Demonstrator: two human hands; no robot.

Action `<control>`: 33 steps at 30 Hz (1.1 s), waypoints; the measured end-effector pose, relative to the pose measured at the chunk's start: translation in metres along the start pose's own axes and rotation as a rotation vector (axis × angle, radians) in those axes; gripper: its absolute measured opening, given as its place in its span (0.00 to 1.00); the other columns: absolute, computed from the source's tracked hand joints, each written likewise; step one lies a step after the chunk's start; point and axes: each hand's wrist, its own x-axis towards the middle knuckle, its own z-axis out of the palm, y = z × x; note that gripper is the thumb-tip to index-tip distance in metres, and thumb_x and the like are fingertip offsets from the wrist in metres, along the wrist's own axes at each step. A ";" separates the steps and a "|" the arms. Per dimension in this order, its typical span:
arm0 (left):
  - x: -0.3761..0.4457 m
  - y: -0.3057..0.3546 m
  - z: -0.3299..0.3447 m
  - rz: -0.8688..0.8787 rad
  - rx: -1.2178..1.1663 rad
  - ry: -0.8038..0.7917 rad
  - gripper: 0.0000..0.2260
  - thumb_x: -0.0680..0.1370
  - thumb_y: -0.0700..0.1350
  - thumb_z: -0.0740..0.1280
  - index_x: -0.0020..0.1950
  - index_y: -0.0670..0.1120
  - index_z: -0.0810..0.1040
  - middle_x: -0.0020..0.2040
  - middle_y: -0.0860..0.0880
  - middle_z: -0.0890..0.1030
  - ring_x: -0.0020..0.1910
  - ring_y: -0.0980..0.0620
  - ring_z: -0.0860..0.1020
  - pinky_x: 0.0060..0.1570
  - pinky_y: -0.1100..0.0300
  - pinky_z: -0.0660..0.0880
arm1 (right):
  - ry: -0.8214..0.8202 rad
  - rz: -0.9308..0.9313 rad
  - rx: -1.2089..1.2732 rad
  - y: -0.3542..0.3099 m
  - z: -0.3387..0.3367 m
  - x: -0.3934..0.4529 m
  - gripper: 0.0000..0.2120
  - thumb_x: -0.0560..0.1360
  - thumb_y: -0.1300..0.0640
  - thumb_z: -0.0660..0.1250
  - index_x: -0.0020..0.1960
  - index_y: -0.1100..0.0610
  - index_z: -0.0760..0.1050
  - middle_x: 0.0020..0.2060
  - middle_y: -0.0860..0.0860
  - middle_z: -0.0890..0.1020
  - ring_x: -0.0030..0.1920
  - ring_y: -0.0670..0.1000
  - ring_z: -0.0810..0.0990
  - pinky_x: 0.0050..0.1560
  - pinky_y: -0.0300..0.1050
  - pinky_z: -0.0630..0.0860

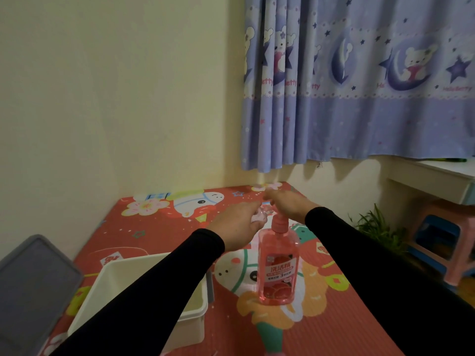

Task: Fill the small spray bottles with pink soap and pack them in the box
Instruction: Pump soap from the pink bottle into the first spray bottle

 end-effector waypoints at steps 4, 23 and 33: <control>-0.001 -0.005 0.010 -0.010 0.036 -0.026 0.20 0.82 0.52 0.58 0.73 0.48 0.65 0.67 0.47 0.73 0.64 0.46 0.72 0.62 0.54 0.70 | -0.049 0.050 -0.118 0.001 0.006 -0.003 0.19 0.83 0.60 0.50 0.70 0.61 0.68 0.68 0.61 0.72 0.66 0.59 0.71 0.64 0.48 0.67; 0.001 -0.005 0.007 -0.030 0.062 -0.067 0.20 0.82 0.51 0.58 0.74 0.47 0.64 0.69 0.46 0.71 0.66 0.46 0.71 0.63 0.53 0.68 | -0.030 0.057 -0.098 0.002 0.007 0.000 0.18 0.82 0.61 0.49 0.70 0.62 0.66 0.66 0.63 0.73 0.65 0.61 0.72 0.64 0.51 0.68; 0.000 0.000 0.002 -0.003 0.019 -0.019 0.21 0.83 0.51 0.58 0.75 0.49 0.62 0.69 0.47 0.72 0.65 0.47 0.71 0.58 0.57 0.69 | -0.011 0.030 -0.043 0.001 0.002 0.004 0.17 0.82 0.62 0.53 0.68 0.64 0.69 0.65 0.64 0.74 0.65 0.62 0.72 0.66 0.54 0.69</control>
